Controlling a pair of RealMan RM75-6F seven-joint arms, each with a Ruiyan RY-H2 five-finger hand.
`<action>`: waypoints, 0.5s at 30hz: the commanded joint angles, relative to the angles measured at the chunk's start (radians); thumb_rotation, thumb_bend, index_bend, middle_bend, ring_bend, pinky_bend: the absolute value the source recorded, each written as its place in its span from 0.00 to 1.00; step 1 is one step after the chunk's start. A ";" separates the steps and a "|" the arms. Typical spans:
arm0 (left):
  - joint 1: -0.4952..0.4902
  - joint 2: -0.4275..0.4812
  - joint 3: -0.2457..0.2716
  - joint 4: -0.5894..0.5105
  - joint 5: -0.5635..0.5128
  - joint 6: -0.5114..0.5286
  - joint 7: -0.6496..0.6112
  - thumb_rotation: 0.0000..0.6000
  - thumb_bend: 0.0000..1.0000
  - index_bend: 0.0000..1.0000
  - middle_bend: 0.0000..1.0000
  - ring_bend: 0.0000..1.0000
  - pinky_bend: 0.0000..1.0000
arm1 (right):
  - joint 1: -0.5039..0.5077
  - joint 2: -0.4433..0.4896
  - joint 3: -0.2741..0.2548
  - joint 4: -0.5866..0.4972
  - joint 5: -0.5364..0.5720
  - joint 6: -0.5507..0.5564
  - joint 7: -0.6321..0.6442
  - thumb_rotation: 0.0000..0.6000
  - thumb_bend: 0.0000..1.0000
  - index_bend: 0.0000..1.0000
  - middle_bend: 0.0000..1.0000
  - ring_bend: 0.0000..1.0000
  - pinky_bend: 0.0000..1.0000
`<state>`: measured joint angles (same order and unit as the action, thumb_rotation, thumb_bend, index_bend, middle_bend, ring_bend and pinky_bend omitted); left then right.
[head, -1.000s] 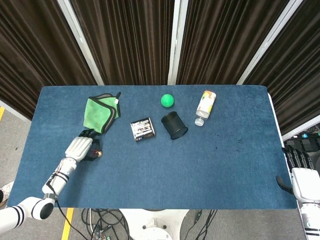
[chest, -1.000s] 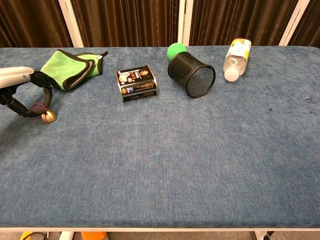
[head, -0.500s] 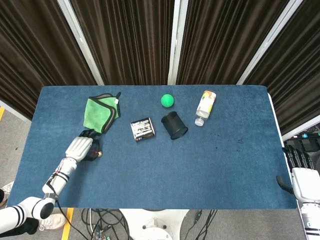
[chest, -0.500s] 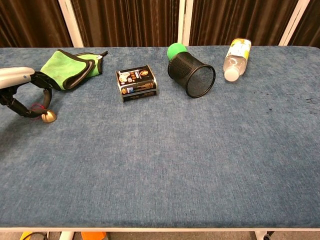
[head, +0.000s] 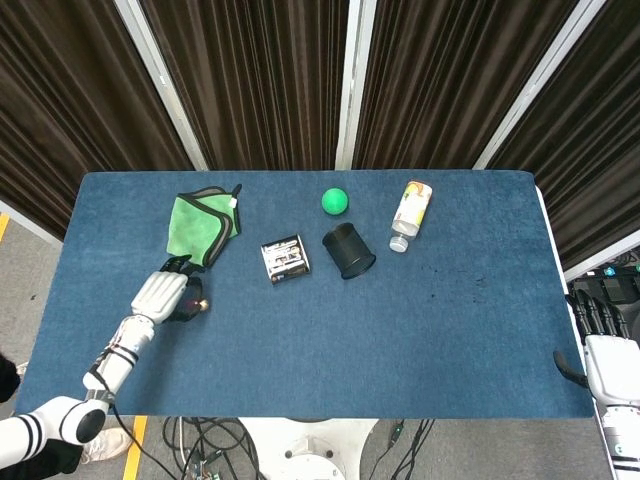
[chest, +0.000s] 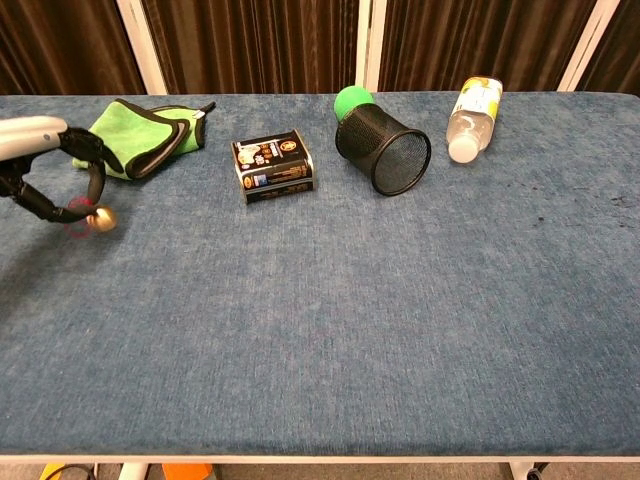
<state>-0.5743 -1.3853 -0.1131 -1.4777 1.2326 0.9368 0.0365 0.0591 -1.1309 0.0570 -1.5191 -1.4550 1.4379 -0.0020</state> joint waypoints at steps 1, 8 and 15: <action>0.008 0.071 -0.038 -0.121 0.026 0.054 -0.037 1.00 0.40 0.62 0.21 0.00 0.07 | 0.000 0.000 0.000 0.000 0.001 -0.001 0.000 1.00 0.22 0.00 0.00 0.00 0.00; -0.019 0.188 -0.045 -0.202 0.047 0.071 0.143 1.00 0.42 0.65 0.28 0.04 0.10 | 0.003 -0.004 0.000 0.005 0.002 -0.007 0.001 1.00 0.22 0.00 0.00 0.00 0.00; 0.001 0.200 -0.083 -0.341 -0.108 -0.043 -0.051 1.00 0.44 0.67 0.27 0.05 0.10 | 0.003 -0.007 0.000 0.006 0.006 -0.009 -0.002 1.00 0.23 0.00 0.00 0.00 0.00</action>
<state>-0.5739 -1.2266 -0.1709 -1.7058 1.2416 1.0181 0.2039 0.0619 -1.1374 0.0570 -1.5131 -1.4486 1.4287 -0.0038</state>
